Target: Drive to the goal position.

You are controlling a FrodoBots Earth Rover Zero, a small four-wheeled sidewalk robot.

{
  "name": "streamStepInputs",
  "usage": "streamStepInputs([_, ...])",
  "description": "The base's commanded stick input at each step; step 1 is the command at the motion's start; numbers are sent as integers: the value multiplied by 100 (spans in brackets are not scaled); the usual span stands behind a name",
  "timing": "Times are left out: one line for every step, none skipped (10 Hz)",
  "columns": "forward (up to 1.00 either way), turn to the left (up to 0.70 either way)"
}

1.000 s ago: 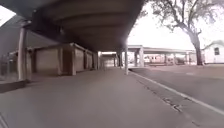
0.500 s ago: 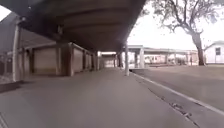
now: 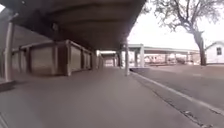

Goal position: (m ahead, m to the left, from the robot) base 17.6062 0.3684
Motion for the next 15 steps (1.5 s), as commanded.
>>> streamStepInputs([70, 0])
streamStepInputs([70, 0])
streamStepInputs([70, 0])
streamStepInputs([70, 0])
streamStepInputs([70, 0])
streamStepInputs([70, 0])
streamStepInputs([70, 0])
streamStepInputs([70, 0])
streamStepInputs([70, 0])
streamStepInputs([70, 0])
streamStepInputs([70, 0])
streamStepInputs([70, 0])
streamStepInputs([70, 0])
streamStepInputs([70, 0])
streamStepInputs([70, 0])
